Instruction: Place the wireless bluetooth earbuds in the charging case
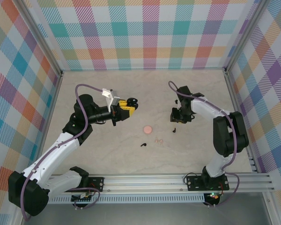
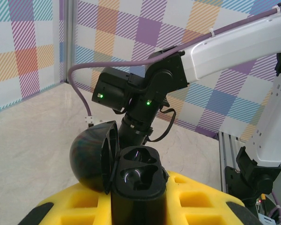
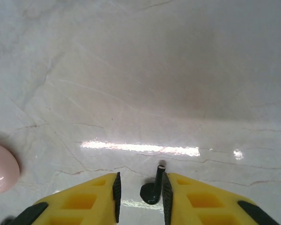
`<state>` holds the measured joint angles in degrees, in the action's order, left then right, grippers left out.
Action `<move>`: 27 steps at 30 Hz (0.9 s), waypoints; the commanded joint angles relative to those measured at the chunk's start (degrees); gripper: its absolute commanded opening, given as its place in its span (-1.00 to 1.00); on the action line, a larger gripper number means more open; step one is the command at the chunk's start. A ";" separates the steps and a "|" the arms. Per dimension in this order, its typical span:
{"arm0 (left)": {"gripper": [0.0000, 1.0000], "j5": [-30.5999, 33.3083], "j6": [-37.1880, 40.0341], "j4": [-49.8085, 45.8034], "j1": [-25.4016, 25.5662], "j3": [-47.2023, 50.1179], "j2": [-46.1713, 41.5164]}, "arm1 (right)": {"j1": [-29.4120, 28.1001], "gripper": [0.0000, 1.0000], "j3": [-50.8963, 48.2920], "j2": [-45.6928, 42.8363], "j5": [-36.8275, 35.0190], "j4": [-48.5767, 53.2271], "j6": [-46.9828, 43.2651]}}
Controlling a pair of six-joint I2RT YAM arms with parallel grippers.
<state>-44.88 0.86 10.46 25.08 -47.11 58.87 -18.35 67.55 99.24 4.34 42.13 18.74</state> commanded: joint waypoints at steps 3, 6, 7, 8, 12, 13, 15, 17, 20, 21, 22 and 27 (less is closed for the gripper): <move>-0.68 -0.15 0.05 0.97 -0.35 -0.70 0.54 | 0.16 -0.61 2.35 4.11 3.64 1.25 -6.13; -0.68 -0.33 -0.03 1.06 -0.31 -0.74 0.80 | 0.16 -0.67 3.78 6.64 5.20 1.13 -6.61; -0.68 -0.21 0.01 1.06 -0.33 -0.86 0.82 | 0.19 -0.67 3.98 7.39 5.62 1.09 -6.77; -0.68 -0.17 -0.01 1.14 -0.28 -0.79 0.81 | 0.16 -0.67 4.08 7.93 5.60 1.12 -6.73; -0.67 -0.11 -0.03 0.97 -0.21 -0.93 0.81 | 0.16 -0.66 4.17 9.75 4.18 2.43 -7.02; -0.68 -0.03 -0.06 0.97 -0.24 -0.92 0.82 | 0.16 -0.66 4.13 10.20 3.45 3.00 -7.15; -0.67 -0.06 -0.02 0.92 -0.22 -0.96 0.91 | 0.17 -0.66 3.87 10.62 1.87 3.96 -7.29; -0.68 -0.04 -0.10 0.96 -0.25 -0.96 0.98 | 0.23 -0.65 3.41 10.64 0.36 4.86 -7.40; -0.67 -0.07 -0.12 0.97 -0.13 -0.81 1.09 | 0.19 -0.65 2.49 9.93 -1.38 5.93 -7.34; -0.67 -0.01 -0.15 0.97 -0.12 -0.81 1.15 | 0.18 -0.65 2.10 9.47 -1.91 6.18 -7.17; -0.68 -0.07 -0.09 1.03 -0.12 -0.86 1.12 | 0.17 -0.64 1.69 9.02 -2.34 6.42 -6.97; -0.68 0.01 -0.16 1.20 -0.06 -0.70 1.23 | 0.20 -0.64 0.07 7.43 -4.21 8.24 -6.69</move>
<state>-44.88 0.86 10.55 25.08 -47.11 60.05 -18.39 69.56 108.18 3.81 45.06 12.58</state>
